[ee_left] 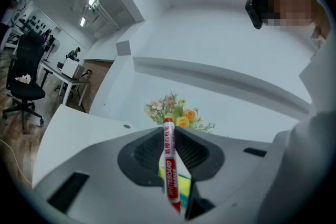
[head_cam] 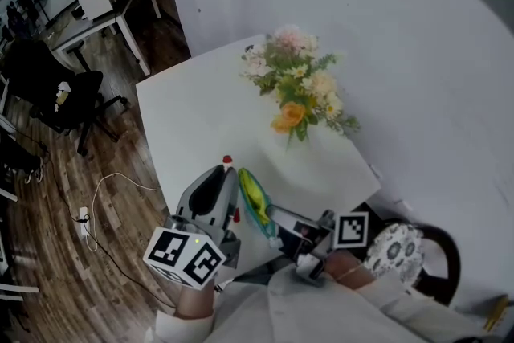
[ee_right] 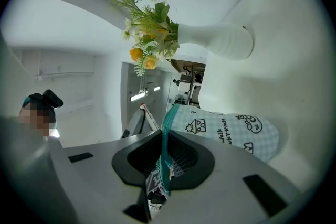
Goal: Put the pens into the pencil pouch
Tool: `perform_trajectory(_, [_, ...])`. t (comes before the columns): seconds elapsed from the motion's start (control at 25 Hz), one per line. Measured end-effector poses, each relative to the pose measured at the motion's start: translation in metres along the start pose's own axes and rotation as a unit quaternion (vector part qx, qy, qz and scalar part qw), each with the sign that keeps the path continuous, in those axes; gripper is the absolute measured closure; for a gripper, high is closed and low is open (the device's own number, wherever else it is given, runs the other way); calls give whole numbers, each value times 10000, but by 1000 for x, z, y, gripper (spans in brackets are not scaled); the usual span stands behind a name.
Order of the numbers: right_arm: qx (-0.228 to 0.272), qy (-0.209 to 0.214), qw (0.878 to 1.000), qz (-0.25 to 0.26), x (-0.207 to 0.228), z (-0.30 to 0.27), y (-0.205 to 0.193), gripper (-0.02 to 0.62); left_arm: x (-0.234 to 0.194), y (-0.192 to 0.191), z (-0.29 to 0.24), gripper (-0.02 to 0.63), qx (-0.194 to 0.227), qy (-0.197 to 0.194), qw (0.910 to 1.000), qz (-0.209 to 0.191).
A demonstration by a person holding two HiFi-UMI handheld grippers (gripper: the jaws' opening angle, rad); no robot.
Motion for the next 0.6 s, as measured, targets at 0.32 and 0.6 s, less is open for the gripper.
perform_trajectory(0.32, [-88,-139,9999,14,5,0,-6,555,26,29,-4,540,594,-806,9950,-28])
perform_trajectory(0.6, [-88,-205,9997,50,7,1,-9,555,43,39,-9,540,977,-1365,9858,-112])
Point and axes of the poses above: the fingertips, and each gripper's own axes: z backward along the fingers, x to its right, y out of its top, the point moved 4 cm from there along z, backward along the fingers, and after that the axes turned 7 degrees about -y, right-handed, at the moved point
